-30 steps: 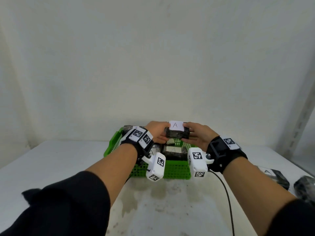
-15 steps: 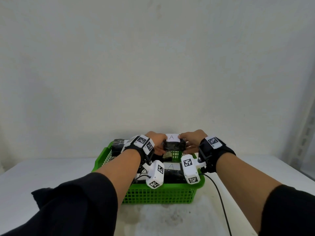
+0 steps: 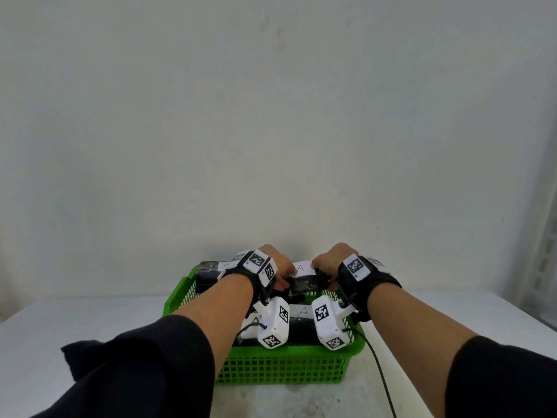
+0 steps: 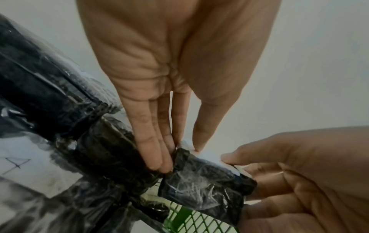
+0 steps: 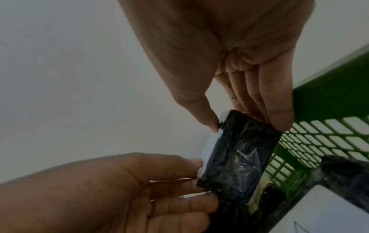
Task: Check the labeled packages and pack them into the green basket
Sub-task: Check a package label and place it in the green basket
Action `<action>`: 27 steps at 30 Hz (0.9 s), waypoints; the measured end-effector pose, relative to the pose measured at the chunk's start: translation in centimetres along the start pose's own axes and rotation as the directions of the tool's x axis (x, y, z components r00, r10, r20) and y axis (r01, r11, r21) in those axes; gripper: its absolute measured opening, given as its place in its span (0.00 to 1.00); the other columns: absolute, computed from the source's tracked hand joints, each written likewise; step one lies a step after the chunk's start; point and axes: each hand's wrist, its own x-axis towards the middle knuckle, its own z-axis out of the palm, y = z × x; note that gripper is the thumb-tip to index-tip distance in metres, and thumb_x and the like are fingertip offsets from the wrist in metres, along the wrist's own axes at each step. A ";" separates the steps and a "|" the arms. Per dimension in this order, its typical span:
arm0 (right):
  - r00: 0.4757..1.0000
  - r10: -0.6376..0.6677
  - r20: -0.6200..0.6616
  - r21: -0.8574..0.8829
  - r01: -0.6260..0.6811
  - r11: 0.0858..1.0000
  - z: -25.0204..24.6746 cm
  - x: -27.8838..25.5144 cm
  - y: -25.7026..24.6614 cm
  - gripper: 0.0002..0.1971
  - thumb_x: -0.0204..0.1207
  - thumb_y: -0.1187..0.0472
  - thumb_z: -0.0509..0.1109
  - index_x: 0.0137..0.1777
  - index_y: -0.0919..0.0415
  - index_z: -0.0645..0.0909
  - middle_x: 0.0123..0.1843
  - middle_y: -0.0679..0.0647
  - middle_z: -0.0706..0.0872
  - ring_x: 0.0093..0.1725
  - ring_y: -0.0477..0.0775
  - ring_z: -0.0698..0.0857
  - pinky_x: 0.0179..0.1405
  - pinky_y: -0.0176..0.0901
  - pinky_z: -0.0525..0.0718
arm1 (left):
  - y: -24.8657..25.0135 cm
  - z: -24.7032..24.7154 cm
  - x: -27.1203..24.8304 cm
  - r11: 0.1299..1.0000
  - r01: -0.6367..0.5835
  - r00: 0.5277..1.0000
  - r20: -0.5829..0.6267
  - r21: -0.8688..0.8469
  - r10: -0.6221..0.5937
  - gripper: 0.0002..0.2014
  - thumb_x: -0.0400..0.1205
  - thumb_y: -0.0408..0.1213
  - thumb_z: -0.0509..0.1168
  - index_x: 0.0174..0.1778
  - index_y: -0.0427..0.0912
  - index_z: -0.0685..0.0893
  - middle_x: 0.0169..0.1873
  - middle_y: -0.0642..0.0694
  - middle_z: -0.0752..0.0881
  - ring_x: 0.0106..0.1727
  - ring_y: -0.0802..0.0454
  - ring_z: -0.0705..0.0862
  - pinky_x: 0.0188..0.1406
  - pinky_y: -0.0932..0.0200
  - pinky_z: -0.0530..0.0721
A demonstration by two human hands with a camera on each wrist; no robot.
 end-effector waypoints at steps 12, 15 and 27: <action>0.996 0.032 0.087 0.024 -0.035 0.999 1.1 2.7 1.6 0.14 0.58 0.56 0.88 0.34 0.67 0.91 0.34 0.61 0.94 0.38 0.66 0.95 0.48 0.64 0.95 | -0.4 -0.2 1.1 0.997 0.047 0.999 0.010 0.064 -0.047 0.08 0.76 0.32 0.75 0.36 0.32 0.85 0.41 0.33 0.89 0.43 0.43 0.87 0.59 0.45 0.87; 0.998 0.034 0.049 0.025 -0.035 0.999 1.1 2.5 1.3 0.17 0.57 0.55 0.92 0.34 0.65 0.90 0.34 0.61 0.94 0.36 0.64 0.95 0.45 0.61 0.95 | -0.4 -0.1 1.5 0.996 0.082 0.996 0.027 0.026 -0.082 0.12 0.78 0.27 0.73 0.31 0.33 0.78 0.35 0.34 0.81 0.36 0.44 0.80 0.39 0.53 0.82; 0.998 -0.021 0.062 -0.157 0.031 0.987 0.9 2.3 0.2 0.17 0.64 0.52 0.90 0.41 0.64 0.90 0.45 0.61 0.94 0.45 0.61 0.95 0.52 0.56 0.94 | -1.4 0.0 3.1 0.997 -0.025 0.999 -0.026 0.077 0.027 0.12 0.66 0.33 0.82 0.39 0.30 0.90 0.34 0.34 0.92 0.43 0.39 0.93 0.51 0.42 0.91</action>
